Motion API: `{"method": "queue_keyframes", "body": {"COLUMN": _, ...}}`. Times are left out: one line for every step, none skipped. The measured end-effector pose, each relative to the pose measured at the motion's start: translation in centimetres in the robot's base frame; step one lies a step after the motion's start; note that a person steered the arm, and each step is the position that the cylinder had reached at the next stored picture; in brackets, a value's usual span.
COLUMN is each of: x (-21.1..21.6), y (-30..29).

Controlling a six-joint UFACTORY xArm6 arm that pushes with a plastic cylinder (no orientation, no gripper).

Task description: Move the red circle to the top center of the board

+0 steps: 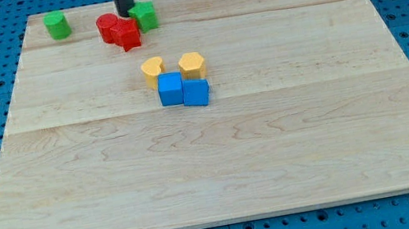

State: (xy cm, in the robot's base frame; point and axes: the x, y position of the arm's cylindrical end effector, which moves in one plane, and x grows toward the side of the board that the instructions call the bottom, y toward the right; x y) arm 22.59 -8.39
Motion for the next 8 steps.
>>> {"method": "queue_keyframes", "body": {"x": 1.3, "y": 6.7}}
{"method": "queue_keyframes", "body": {"x": 5.3, "y": 7.4}}
{"method": "queue_keyframes", "body": {"x": 7.6, "y": 8.6}}
{"method": "queue_keyframes", "body": {"x": 7.6, "y": 6.2}}
{"method": "queue_keyframes", "body": {"x": 9.7, "y": -1.3}}
{"method": "queue_keyframes", "body": {"x": 9.2, "y": -11.8}}
{"method": "queue_keyframes", "body": {"x": 5.4, "y": -11.1}}
{"method": "queue_keyframes", "body": {"x": 1.6, "y": -2.8}}
